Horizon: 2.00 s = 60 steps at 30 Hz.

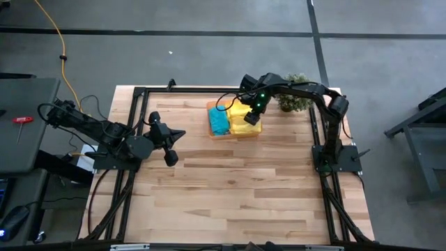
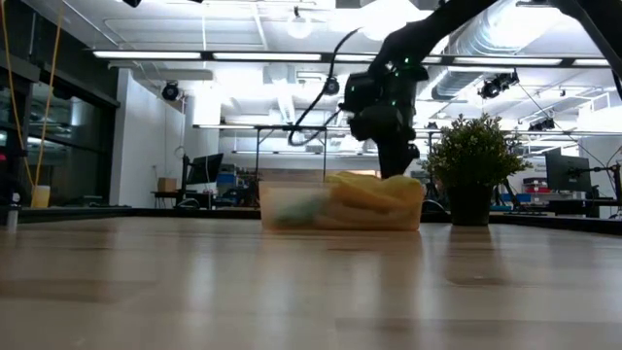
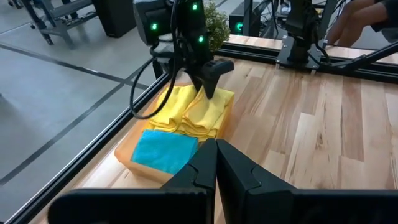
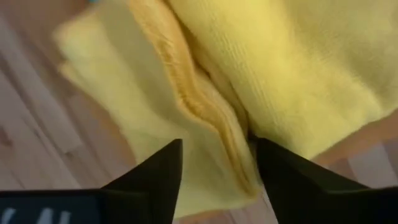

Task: Fold microfiber towels
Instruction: Put the yellow towel into the bin, then return to Home Position

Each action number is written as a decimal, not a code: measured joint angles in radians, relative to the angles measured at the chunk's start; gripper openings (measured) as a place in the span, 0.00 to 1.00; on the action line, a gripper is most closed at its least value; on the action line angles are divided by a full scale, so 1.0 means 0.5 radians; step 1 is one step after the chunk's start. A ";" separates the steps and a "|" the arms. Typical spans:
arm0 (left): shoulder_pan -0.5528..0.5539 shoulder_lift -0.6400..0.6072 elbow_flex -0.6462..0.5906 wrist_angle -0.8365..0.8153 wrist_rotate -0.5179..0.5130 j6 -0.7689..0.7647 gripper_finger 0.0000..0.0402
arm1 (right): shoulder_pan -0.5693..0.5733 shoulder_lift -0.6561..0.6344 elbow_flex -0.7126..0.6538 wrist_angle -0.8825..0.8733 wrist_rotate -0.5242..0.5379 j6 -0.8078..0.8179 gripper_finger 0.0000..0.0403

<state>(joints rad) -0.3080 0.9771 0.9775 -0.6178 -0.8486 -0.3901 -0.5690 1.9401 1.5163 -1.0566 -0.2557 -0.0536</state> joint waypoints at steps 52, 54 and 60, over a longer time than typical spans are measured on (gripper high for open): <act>0.692 -1.856 -1.773 1.436 1.423 0.026 0.00 | 0.945 -2.088 -1.769 2.181 0.239 1.192 0.00; 0.694 -1.952 -1.819 1.391 1.415 0.019 0.00 | 0.945 -2.088 -1.769 2.180 0.239 1.197 0.00; 0.693 -1.949 -1.935 1.343 1.432 -0.035 0.00 | 0.945 -2.088 -1.769 2.145 0.222 1.244 0.00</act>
<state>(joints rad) 0.0383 0.0026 0.0102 0.0537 -0.1324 -0.4076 -0.0967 0.8963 0.6319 0.0161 -0.1445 0.5682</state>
